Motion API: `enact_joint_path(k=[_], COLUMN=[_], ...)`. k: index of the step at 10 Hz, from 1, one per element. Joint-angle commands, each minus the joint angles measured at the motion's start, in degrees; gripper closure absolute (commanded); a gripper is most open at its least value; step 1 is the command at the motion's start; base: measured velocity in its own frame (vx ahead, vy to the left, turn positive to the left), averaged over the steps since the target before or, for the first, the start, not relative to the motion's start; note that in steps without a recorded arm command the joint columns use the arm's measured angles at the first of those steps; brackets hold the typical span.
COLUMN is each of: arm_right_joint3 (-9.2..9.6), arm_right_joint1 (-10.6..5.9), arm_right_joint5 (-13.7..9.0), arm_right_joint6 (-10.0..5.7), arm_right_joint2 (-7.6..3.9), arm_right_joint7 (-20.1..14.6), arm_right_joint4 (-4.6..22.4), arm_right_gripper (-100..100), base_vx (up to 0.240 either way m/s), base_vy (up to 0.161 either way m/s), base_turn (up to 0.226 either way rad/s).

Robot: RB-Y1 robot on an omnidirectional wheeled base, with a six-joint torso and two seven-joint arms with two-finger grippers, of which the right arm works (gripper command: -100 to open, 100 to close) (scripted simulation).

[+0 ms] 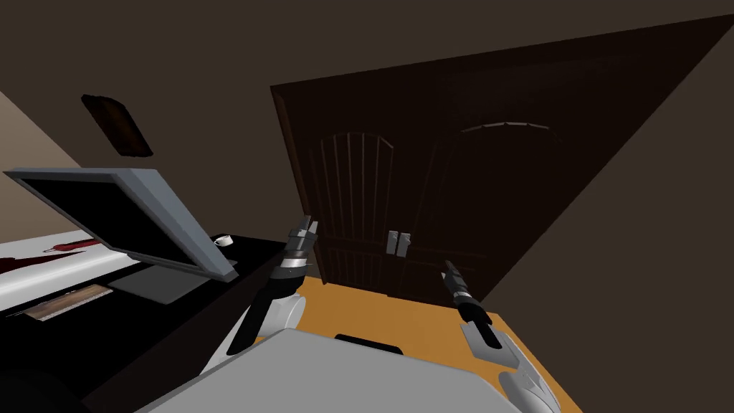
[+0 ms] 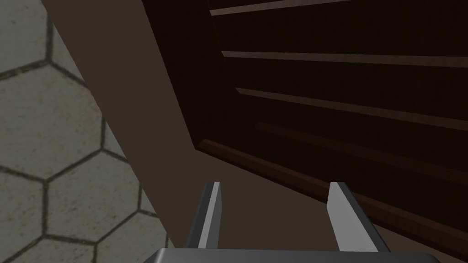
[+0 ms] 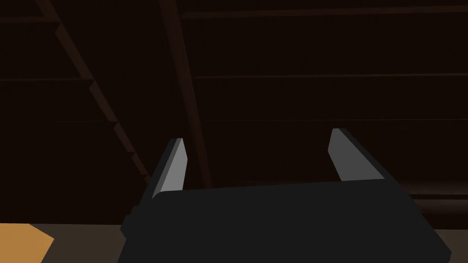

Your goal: Pull the door open

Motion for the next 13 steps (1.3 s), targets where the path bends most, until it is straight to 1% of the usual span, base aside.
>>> enact_joint_path(k=[1,4,6,7,8,13], arm_right_joint3=[-0.15,1.21,2.83,2.32,2.32,2.32], arm_right_joint1=[-0.57,-2.09,-3.55,-3.08,-3.08,-3.08], arm_right_joint5=[0.02,0.23,0.49,0.38,0.38,0.38], arm_right_joint6=[-0.16,-0.58,-1.01,-1.17,-1.17,-1.17], arm_right_joint2=[0.36,1.62,2.89,2.43,2.43,2.43], arm_right_joint7=[0.42,0.64,0.71,0.65,0.65,0.65], arm_right_joint4=[0.41,0.04,-0.51,-0.13,-0.13,-0.13], arm_right_gripper=[-100,-100,-100,-100,100,100], base_vx=[0.184,0.212,0.199,0.086,-0.009,-0.018], base_vy=[-0.014,0.052,0.172,0.081,-0.008,-0.012], base_turn=[0.059,0.123,0.183,0.028,-0.027,0.009])
